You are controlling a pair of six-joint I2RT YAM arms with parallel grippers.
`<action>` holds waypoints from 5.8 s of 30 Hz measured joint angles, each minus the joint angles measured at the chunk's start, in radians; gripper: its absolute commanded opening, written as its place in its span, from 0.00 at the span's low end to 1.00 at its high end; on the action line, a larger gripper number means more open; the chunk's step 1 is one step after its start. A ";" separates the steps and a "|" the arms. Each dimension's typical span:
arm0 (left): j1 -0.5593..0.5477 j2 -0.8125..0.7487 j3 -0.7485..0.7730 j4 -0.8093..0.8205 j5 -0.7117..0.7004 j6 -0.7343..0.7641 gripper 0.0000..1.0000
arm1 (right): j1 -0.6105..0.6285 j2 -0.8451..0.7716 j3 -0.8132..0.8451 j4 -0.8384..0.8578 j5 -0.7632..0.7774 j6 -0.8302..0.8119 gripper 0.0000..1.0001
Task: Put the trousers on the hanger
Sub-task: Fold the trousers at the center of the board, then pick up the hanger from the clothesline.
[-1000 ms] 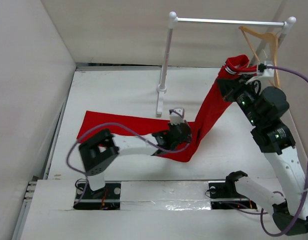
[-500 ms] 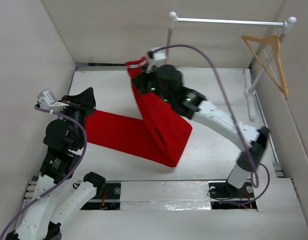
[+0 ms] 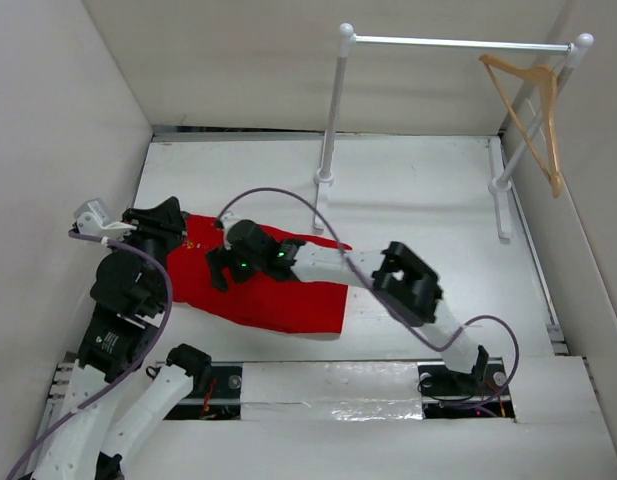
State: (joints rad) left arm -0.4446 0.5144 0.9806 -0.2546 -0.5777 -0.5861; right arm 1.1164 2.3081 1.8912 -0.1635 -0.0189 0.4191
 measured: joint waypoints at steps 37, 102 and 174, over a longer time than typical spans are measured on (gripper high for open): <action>-0.045 0.607 -0.620 0.550 0.211 -0.237 0.30 | -0.692 -0.914 -1.414 0.537 -0.102 0.251 0.50; -0.594 0.749 -0.270 0.580 0.051 0.006 0.00 | -0.856 -1.556 -1.033 0.159 -0.049 0.061 0.00; -0.592 0.648 -0.370 0.655 0.227 0.195 0.11 | -1.461 -0.771 -0.453 -0.104 -0.214 -0.439 0.01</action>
State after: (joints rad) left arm -1.0367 1.1622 0.6106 0.4000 -0.3508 -0.3912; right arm -0.3450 1.5372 1.4384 -0.2672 -0.2325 -0.0204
